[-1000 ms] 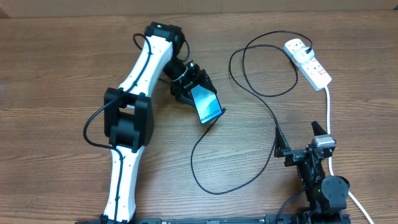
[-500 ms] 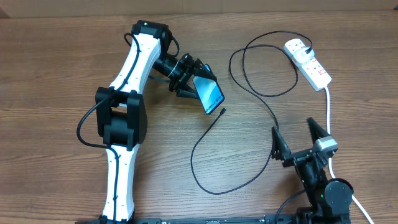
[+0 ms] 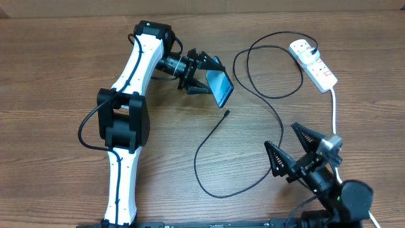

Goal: Plug charger to phone and switch on socket

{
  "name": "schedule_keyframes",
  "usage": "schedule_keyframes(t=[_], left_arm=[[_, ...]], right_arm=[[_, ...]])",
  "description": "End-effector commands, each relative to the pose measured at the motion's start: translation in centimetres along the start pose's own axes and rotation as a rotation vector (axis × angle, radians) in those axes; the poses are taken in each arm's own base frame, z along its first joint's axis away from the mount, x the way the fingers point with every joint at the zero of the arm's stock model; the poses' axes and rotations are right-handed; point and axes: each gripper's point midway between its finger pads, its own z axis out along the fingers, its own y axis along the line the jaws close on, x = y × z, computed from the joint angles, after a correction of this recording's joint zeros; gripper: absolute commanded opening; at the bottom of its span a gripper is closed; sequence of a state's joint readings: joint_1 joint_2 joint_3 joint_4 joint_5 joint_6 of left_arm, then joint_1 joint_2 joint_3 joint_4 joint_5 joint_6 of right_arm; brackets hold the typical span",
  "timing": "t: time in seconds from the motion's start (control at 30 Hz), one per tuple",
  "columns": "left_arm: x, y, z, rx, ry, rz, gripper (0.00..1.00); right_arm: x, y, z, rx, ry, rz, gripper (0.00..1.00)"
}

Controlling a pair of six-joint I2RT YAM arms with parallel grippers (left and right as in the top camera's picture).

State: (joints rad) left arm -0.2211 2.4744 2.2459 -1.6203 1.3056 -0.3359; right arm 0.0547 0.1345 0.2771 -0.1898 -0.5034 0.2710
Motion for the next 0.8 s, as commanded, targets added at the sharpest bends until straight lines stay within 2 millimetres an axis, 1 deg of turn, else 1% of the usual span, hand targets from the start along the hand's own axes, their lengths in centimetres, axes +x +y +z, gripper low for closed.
schedule_keyframes(t=[0.0,0.13,0.2,0.23,0.3,0.37,0.43,0.5,0.53,0.57,0.6,0.63,0.7,0.77], left_arm=[[0.8,-2.9,-0.3,0.155,0.049,0.041,0.65],[1.2,-4.2,-0.6,0.230,0.075,0.037,0.65],[1.4,-4.7,-0.7,0.262,0.087,0.033,0.65],[1.4,-4.7,-0.7,0.261,0.089,0.018,0.65],[1.4,-4.7,-0.8,0.261,0.089,0.013,0.66],[1.3,-4.7,-0.9,0.263,0.086,0.008,0.66],[1.3,-4.7,-1.1,0.265,0.085,0.001,0.66],[1.2,-4.7,-1.3,0.267,0.082,-0.008,0.66],[1.2,-4.7,-1.5,0.270,0.080,-0.016,0.66],[1.1,-4.7,-1.6,0.271,0.078,-0.022,0.66],[1.0,-4.7,-1.8,0.274,0.075,-0.029,0.66],[1.0,-4.7,-2.0,0.275,0.073,-0.030,0.66],[0.9,-4.6,-2.2,0.278,0.069,-0.030,0.66],[0.8,-4.6,-2.4,0.280,0.065,-0.031,0.66]], right_arm=[[-1.6,-1.1,0.2,0.112,0.076,-0.075,1.00],[-0.2,-6.8,-0.1,0.434,0.270,-0.009,1.00],[0.6,-7.9,0.3,0.486,0.356,0.018,1.00],[1.2,-8.0,0.7,0.481,0.407,0.040,1.00],[2.3,-7.6,2.0,0.423,0.475,0.082,1.00],[3.3,-5.7,3.9,0.263,0.518,0.148,1.00],[4.6,-3.4,5.1,0.081,0.578,0.198,1.00],[5.4,-2.1,5.9,-0.046,0.608,0.199,1.00],[5.7,-2.1,6.2,-0.064,0.620,0.215,1.00],[6.2,-2.4,6.4,-0.052,0.642,0.236,1.00],[6.8,-3.1,6.4,-0.008,0.674,0.242,1.00],[7.5,-4.0,6.2,0.060,0.711,0.237,1.00],[8.7,-6.4,5.1,0.255,0.809,0.183,1.00],[8.5,-7.5,4.3,0.388,0.859,0.126,1.00]])
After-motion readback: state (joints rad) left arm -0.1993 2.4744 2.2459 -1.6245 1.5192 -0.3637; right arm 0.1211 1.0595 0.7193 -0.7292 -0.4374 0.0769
